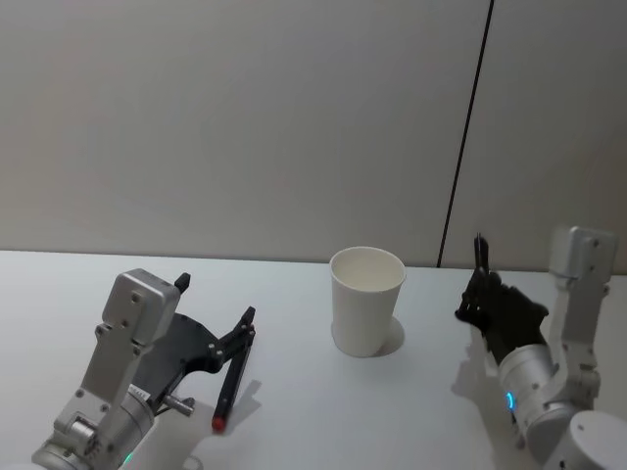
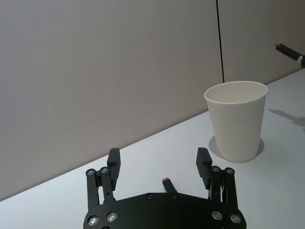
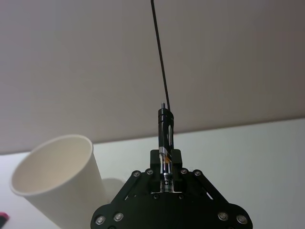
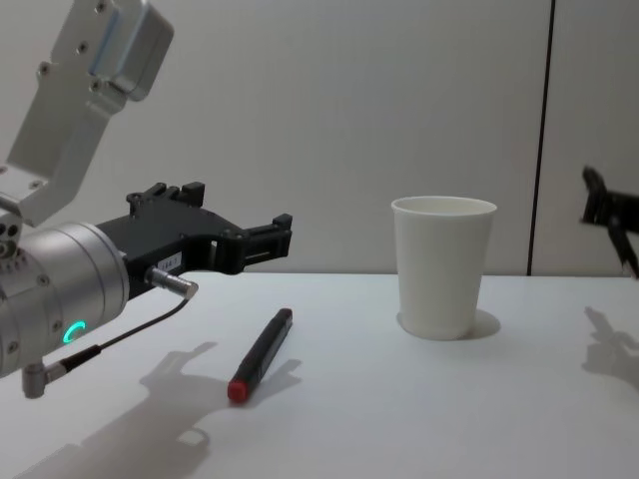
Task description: Place the pen into the pen holder.
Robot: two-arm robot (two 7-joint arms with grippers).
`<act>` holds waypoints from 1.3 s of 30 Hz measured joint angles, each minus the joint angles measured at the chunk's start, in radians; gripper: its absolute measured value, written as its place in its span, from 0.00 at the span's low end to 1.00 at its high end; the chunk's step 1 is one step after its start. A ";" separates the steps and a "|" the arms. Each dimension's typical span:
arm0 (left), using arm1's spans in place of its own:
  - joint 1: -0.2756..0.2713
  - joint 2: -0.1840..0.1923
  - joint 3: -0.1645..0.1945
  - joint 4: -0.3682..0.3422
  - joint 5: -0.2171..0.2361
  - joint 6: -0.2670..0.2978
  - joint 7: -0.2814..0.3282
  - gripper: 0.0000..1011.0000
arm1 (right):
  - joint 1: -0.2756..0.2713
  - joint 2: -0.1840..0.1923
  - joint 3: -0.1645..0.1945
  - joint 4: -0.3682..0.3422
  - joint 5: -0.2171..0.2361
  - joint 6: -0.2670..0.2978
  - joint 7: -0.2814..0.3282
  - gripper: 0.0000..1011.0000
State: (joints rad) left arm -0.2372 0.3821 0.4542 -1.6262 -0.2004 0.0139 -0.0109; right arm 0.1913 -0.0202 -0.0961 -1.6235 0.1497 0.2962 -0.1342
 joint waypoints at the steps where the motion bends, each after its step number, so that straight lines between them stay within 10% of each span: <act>1: 0.000 0.000 0.000 0.000 0.000 0.000 0.000 0.99 | 0.002 0.001 0.002 0.001 0.002 -0.008 0.004 0.13; 16: 0.000 0.000 0.000 0.000 0.000 0.000 0.000 0.99 | 0.073 0.018 0.036 0.080 0.099 -0.245 0.180 0.13; 39: 0.000 0.000 0.000 0.000 0.000 0.000 0.000 0.99 | 0.208 0.064 0.001 0.285 0.273 -0.448 0.531 0.13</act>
State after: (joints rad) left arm -0.2372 0.3821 0.4542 -1.6262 -0.2004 0.0139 -0.0109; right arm 0.3993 0.0437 -0.0949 -1.3382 0.4225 -0.1515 0.3963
